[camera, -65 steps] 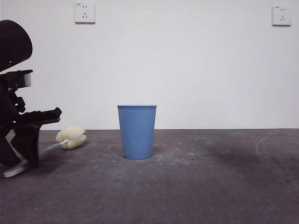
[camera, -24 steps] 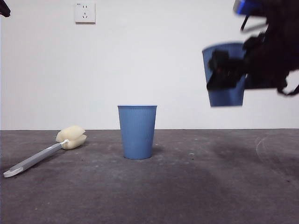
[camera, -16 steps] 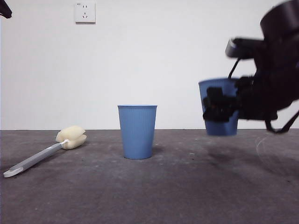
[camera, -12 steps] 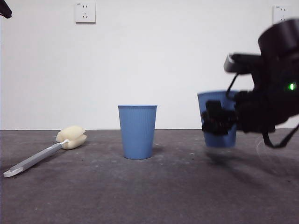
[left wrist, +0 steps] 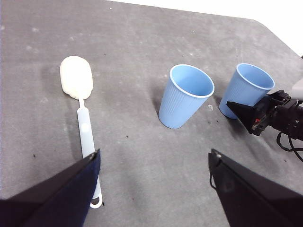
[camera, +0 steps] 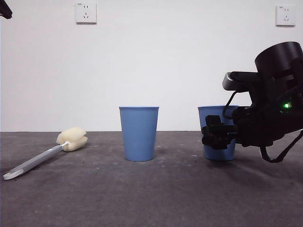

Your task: Pick up the cup brush,pick up the cup,insert the brush into the cup,clean the cup,put the cup brush back,put the cup back to the fixed position on the table

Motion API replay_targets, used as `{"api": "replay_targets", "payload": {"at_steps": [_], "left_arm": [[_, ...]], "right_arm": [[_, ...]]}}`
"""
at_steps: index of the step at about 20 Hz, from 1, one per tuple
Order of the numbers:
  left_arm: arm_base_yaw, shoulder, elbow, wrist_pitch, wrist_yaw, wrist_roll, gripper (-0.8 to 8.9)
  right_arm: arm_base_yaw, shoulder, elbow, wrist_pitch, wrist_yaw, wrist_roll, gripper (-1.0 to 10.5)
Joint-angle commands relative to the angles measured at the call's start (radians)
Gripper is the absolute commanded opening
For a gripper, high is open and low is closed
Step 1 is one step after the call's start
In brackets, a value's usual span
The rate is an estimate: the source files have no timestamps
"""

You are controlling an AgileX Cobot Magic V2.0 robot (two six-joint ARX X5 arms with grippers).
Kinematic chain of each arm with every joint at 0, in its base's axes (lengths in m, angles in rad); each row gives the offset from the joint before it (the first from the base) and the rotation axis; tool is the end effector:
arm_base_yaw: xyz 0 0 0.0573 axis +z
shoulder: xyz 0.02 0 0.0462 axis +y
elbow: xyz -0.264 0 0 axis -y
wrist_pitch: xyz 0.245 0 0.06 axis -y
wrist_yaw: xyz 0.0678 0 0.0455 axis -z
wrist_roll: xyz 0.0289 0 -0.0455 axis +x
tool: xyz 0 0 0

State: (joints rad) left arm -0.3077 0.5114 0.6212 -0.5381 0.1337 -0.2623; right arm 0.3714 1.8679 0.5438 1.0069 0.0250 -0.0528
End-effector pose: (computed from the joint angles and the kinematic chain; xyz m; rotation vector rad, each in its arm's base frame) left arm 0.1079 -0.0383 0.2791 -0.2166 0.4842 -0.3753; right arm 0.2865 0.1108 0.1028 -0.1146 0.3035 0.3517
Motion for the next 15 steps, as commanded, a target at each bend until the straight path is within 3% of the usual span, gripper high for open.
{"api": "replay_targets", "payload": {"at_steps": [1,5,8,11,15], "left_arm": [[0.003,-0.001,-0.010,0.004,0.001,0.013,3.82],[0.003,-0.001,-0.010,0.003,0.001,0.013,3.82],[0.003,-0.001,-0.010,0.000,0.001,0.013,3.82],[0.003,-0.001,-0.010,-0.005,0.000,0.013,3.82],[0.003,0.002,-0.010,-0.010,0.000,0.013,3.82]], "right_arm": [[0.000,0.014,0.002,-0.073,-0.012,-0.010,-0.2],[0.001,0.014,0.002,-0.173,-0.021,-0.031,0.2],[0.002,0.014,0.002,-0.193,-0.048,-0.029,2.3],[0.002,0.014,0.002,-0.200,-0.056,-0.023,2.7],[0.002,0.004,0.002,-0.221,-0.056,-0.018,4.2]]}}
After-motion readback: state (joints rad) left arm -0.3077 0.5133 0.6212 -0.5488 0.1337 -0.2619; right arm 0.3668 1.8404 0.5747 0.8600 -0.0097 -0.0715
